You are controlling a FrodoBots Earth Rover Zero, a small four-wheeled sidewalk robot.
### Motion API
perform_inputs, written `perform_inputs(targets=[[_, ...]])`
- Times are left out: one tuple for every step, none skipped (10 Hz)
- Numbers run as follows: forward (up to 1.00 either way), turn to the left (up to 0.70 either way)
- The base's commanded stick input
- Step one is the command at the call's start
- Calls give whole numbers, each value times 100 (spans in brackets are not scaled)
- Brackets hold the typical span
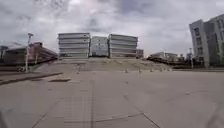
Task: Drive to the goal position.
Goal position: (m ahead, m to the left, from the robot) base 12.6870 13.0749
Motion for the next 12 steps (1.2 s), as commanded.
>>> perform_inputs(targets=[[100, 0], [100, 0], [100, 0], [100, 0], [100, 0], [100, 0], [100, 0], [100, 0], [100, 0], [100, 0], [100, 0], [100, 0]])
